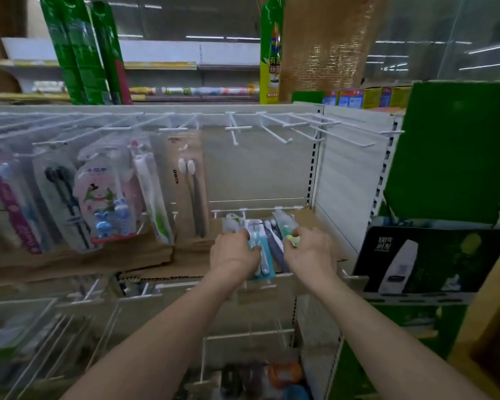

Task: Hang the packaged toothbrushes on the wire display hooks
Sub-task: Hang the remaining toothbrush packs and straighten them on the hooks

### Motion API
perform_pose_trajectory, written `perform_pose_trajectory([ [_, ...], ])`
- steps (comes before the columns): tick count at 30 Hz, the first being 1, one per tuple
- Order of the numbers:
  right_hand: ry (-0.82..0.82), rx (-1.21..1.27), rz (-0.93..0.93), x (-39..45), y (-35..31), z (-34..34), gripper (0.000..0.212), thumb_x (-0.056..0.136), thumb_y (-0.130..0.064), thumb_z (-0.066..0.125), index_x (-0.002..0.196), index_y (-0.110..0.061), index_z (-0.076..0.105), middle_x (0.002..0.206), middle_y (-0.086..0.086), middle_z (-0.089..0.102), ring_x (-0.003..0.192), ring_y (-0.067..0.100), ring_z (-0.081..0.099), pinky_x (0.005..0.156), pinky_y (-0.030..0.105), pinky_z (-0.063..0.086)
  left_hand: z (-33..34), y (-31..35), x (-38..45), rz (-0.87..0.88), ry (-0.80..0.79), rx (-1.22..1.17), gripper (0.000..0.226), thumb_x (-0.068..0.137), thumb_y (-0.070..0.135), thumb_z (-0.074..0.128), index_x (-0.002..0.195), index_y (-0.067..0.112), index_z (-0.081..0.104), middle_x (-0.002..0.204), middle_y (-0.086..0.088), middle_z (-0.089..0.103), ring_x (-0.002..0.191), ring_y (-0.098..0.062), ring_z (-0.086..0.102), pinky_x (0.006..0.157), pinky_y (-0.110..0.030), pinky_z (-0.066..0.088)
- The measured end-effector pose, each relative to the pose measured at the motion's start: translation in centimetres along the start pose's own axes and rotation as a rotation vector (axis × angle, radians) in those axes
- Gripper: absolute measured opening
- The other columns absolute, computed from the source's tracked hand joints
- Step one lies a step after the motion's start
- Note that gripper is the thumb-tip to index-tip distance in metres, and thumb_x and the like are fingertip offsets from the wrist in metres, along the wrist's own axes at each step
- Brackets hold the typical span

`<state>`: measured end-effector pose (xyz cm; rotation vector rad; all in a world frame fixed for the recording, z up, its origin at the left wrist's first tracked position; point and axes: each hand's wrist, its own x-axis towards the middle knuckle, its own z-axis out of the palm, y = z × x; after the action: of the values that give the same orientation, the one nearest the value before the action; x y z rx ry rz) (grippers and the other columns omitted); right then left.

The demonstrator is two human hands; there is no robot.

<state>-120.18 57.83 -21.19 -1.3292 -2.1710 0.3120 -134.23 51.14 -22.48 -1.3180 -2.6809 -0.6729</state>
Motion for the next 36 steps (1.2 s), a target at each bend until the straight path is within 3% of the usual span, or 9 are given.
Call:
perform_pose_trajectory([
  [4, -0.073, 0.02, 0.045, 2.1, 0.4, 0.7, 0.041, 0.096, -0.046, 0.055, 0.127, -0.022, 0.064, 0.119, 0.01, 0.058, 0.109, 0.032, 0.058, 0.084, 0.035, 0.045, 1.3, -0.1, 1.5, -0.04, -0.008, 0.016, 0.046, 0.093, 0.049, 0.058, 0.128, 0.019, 0.056, 0.122, -0.011, 0.067, 0.112, -0.034, 0.063, 0.088, -0.038, 0.053],
  [10, -0.124, 0.118, 0.085, 4.1, 0.6, 2.7, 0.061, 0.083, -0.069, 0.037, 0.113, -0.024, 0.066, 0.114, 0.011, 0.068, 0.106, 0.035, 0.061, 0.091, 0.044, 0.051, 2.7, -0.6, 3.0, -0.169, 0.046, -0.011, 0.053, 0.091, 0.055, 0.053, 0.126, 0.015, 0.054, 0.118, -0.013, 0.066, 0.11, -0.034, 0.063, 0.091, -0.038, 0.048],
  [15, -0.159, 0.005, 0.107, 4.7, 0.8, 2.7, 0.041, 0.09, -0.051, 0.055, 0.119, -0.022, 0.061, 0.121, 0.011, 0.063, 0.114, 0.034, 0.054, 0.096, 0.042, 0.045, 3.3, -1.0, 3.7, -0.241, 0.087, -0.092, 0.047, 0.089, 0.054, 0.049, 0.117, 0.018, 0.06, 0.113, -0.011, 0.068, 0.105, -0.032, 0.063, 0.092, -0.039, 0.049],
  [22, -0.214, 0.075, 0.219, 6.6, 0.9, 3.1, 0.056, 0.073, -0.04, 0.07, 0.122, -0.019, 0.054, 0.125, 0.01, 0.061, 0.119, 0.033, 0.055, 0.096, 0.04, 0.043, 2.4, -0.3, 4.1, -0.29, 0.07, -0.144, 0.033, 0.087, 0.03, 0.062, 0.116, 0.016, 0.053, 0.11, -0.007, 0.061, 0.101, -0.028, 0.062, 0.076, -0.033, 0.046],
  [29, -0.369, 0.076, 0.239, 7.8, 0.6, 2.4, 0.039, 0.069, -0.041, 0.078, 0.1, -0.022, 0.063, 0.101, 0.002, 0.066, 0.1, 0.028, 0.064, 0.09, 0.039, 0.052, 1.8, 0.2, 4.3, -0.255, 0.138, -0.234, 0.027, 0.081, 0.025, 0.068, 0.104, 0.011, 0.068, 0.101, -0.01, 0.068, 0.091, -0.029, 0.067, 0.071, -0.031, 0.05],
  [33, -0.463, 0.134, 0.269, 8.7, 0.4, 1.3, 0.05, 0.056, -0.039, 0.088, 0.097, -0.02, 0.067, 0.088, 0.001, 0.068, 0.08, 0.022, 0.068, 0.075, 0.035, 0.06, 0.7, 1.3, 3.7, -0.219, 0.15, -0.343, 0.016, 0.078, 0.018, 0.073, 0.09, 0.008, 0.073, 0.08, -0.005, 0.067, 0.078, -0.026, 0.068, 0.062, -0.026, 0.043],
  [36, -0.468, 0.124, 0.256, 8.9, 0.4, 1.3, 0.05, 0.051, -0.043, 0.084, 0.092, -0.02, 0.067, 0.086, 0.001, 0.068, 0.077, 0.023, 0.068, 0.074, 0.036, 0.061, 0.2, 1.9, 3.4, -0.195, 0.185, -0.408, 0.028, 0.075, 0.021, 0.074, 0.1, 0.009, 0.072, 0.091, -0.009, 0.073, 0.087, -0.03, 0.07, 0.068, -0.028, 0.048],
])
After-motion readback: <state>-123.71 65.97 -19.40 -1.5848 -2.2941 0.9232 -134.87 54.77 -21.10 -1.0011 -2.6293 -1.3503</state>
